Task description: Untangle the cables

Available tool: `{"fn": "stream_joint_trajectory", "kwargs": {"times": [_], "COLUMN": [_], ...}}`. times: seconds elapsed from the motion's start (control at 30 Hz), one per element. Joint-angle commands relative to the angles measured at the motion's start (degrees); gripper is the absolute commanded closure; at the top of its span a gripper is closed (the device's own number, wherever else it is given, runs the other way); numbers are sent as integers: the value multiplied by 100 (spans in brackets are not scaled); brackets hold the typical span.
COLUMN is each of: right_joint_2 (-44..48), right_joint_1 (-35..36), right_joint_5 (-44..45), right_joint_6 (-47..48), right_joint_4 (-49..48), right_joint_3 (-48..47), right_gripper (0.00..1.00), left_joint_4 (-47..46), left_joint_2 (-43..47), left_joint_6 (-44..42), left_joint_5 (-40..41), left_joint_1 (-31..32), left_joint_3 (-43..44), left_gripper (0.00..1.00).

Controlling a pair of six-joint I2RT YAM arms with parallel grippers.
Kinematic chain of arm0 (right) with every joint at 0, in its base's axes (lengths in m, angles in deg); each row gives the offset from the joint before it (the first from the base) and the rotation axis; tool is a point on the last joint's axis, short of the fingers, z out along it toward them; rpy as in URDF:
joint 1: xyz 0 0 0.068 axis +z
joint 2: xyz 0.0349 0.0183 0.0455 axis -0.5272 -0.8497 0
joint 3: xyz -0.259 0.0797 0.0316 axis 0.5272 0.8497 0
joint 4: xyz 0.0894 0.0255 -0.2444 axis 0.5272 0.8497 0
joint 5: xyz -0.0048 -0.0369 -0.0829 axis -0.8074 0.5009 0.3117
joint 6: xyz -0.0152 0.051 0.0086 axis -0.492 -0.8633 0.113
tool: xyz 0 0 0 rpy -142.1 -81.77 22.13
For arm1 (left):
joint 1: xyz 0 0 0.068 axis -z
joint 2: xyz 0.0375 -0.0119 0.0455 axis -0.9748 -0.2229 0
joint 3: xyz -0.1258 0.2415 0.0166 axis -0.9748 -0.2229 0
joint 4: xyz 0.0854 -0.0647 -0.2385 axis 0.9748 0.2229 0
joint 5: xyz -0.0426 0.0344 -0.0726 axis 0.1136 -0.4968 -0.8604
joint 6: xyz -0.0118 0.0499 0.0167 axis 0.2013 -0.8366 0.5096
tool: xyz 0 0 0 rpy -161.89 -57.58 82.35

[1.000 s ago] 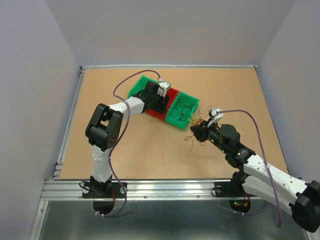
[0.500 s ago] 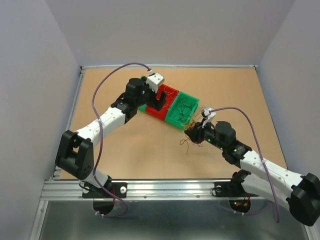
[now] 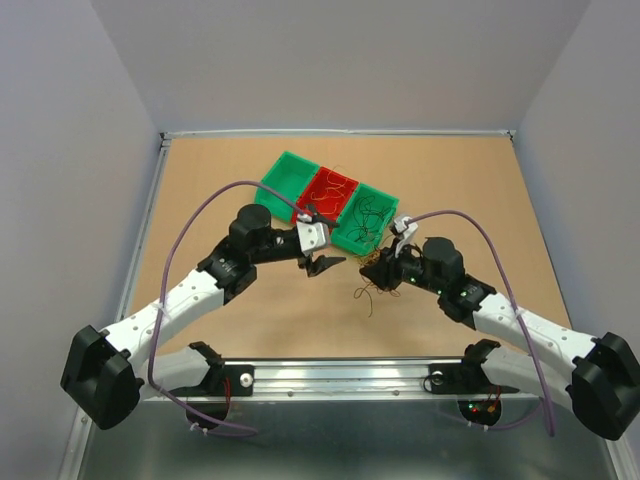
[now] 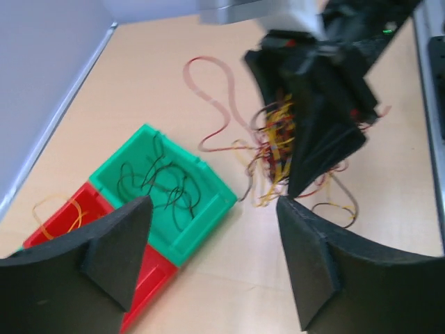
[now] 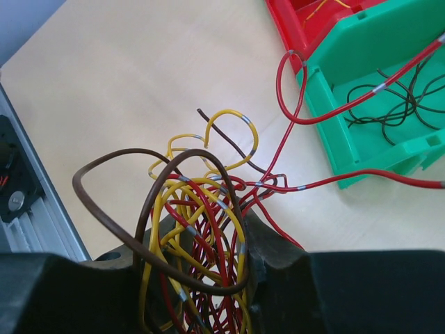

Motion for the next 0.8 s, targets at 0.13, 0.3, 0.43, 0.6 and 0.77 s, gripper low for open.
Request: {"fn": "stream_joint_trajectory", "kwargs": {"times": [0.13,0.3,0.43,0.6,0.77], "right_joint_2": [-377,-641,-835,-887,-949], "right_joint_1": [4,4,12,30,83], "right_joint_5": [-414,-572,-730,-783,-792], "right_joint_6": [5,-65,-65,-74,-65], "right_joint_4": [-280,-456,-544,-667,-746], "right_joint_3": [-581,-678,-740,-748,-757], "right_gripper": [69,71,72,73,74], "left_joint_4": [-269,-304,-418,-463,-454], "left_joint_2": [38,-59,-164,-401,-612], "left_joint_6": [-851,-869,-807,-746,-711], "left_joint_5": [129,524,744,833,859], "left_joint_1": [767,961,1040,1066,1136], "left_joint_3": [-241,-250,-250,-171,-66], "left_gripper": [28,32,35,37,44]}}
